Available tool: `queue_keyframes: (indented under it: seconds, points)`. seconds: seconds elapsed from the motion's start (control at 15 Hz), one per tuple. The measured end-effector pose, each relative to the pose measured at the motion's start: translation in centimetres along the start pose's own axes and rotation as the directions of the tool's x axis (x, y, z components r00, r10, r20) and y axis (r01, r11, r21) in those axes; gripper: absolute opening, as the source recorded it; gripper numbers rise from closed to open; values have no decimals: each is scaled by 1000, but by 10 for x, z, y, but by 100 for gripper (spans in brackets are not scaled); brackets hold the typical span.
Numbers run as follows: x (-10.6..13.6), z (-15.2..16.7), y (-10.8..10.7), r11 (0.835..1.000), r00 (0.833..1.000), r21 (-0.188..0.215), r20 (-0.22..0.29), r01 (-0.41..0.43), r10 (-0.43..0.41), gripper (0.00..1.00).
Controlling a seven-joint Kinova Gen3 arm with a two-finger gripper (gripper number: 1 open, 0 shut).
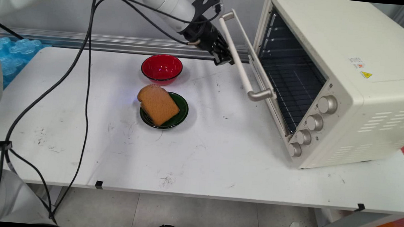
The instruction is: Close the oven
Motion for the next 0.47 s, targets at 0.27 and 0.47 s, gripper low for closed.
queue_keyframes:
  seconds: [0.27,0.47]
  points:
    - [7,-1,-5,1000,1000,9,15,23,-24,0]
    - [7,-5,-8,999,998,15,39,46,-46,0]
